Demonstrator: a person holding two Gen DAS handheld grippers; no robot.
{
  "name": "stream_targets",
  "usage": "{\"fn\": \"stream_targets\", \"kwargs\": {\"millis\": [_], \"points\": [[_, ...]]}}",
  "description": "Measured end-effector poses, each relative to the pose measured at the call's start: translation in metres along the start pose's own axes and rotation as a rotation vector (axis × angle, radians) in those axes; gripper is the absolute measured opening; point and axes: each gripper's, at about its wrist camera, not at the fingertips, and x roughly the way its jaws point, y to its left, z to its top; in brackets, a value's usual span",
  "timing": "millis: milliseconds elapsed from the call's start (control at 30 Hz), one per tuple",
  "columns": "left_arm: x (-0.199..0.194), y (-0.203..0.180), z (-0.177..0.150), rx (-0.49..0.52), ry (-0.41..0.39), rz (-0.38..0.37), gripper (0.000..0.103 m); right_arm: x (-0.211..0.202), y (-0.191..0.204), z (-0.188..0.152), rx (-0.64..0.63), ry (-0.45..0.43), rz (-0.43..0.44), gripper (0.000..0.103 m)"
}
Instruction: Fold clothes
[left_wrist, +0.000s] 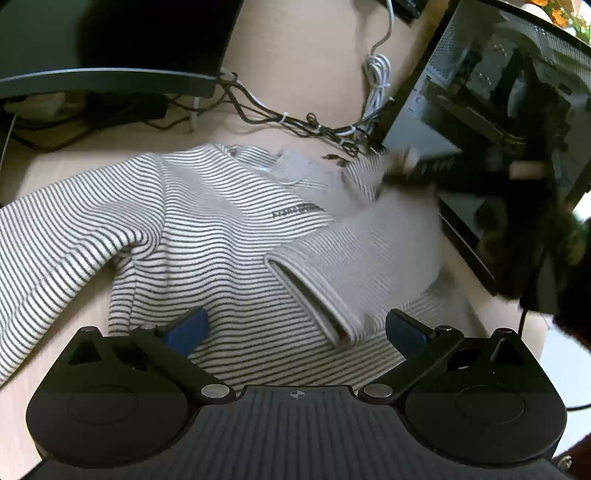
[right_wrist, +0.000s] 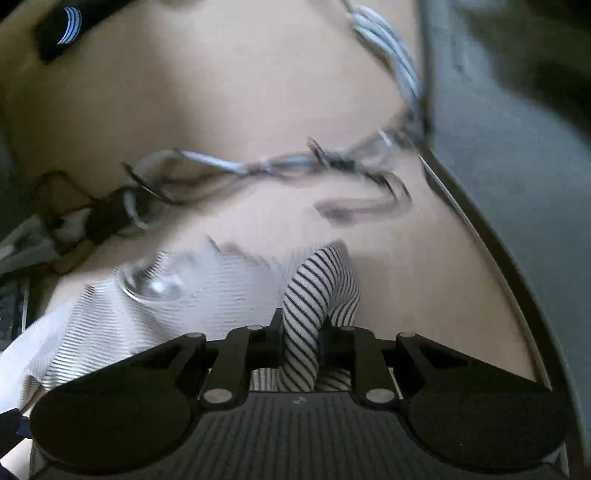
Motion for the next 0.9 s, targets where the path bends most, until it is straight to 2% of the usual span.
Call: {"fn": "stream_targets", "kwargs": {"millis": [67, 167, 233, 333, 400, 433, 467, 533, 567, 667, 767, 867, 900], "points": [[0.000, 0.002, 0.000, 0.005, -0.005, 0.005, 0.103, -0.008, 0.008, 0.010, -0.112, -0.053, -0.043, 0.011], [0.000, -0.003, -0.003, 0.050, 0.003, 0.030, 0.103, 0.017, -0.005, 0.011, -0.198, -0.002, -0.168, 0.011], [0.000, -0.006, -0.005, 0.081, 0.008, 0.047, 0.103, 0.034, -0.019, 0.005, -0.183, 0.069, -0.189, 0.011], [-0.002, -0.005, -0.006, 0.099, 0.013, 0.043, 0.103, 0.030, -0.019, 0.001, -0.191, 0.069, -0.186, 0.012], [-0.004, -0.002, -0.005, 0.092, 0.017, 0.031, 0.103, 0.015, -0.017, 0.001, -0.181, 0.041, -0.192, 0.022], [-0.005, 0.000, -0.004, 0.080, 0.019, 0.024, 0.103, 0.003, -0.016, 0.000, -0.171, 0.017, -0.188, 0.038], [-0.005, 0.002, -0.002, 0.064, 0.021, 0.019, 0.103, -0.011, -0.014, -0.002, -0.163, -0.011, -0.163, 0.059], [-0.007, 0.006, 0.000, 0.022, 0.021, 0.012, 0.103, -0.039, -0.007, -0.013, -0.156, -0.039, -0.059, 0.078], [-0.009, 0.008, 0.002, -0.007, 0.024, 0.008, 0.103, -0.051, -0.002, -0.021, -0.162, -0.039, -0.006, 0.084], [-0.017, 0.014, 0.004, -0.080, 0.036, 0.010, 0.103, -0.073, 0.022, -0.059, -0.241, 0.014, 0.050, 0.087], [-0.032, 0.012, 0.001, -0.083, 0.039, 0.037, 0.103, -0.080, 0.041, -0.096, -0.305, 0.081, 0.065, 0.090], [-0.051, 0.014, -0.003, -0.089, 0.029, 0.053, 0.103, -0.074, 0.047, -0.125, -0.292, 0.200, 0.058, 0.103], [-0.058, 0.016, -0.004, -0.101, 0.024, 0.067, 0.103, -0.075, 0.049, -0.130, -0.283, 0.212, 0.046, 0.103]]}}
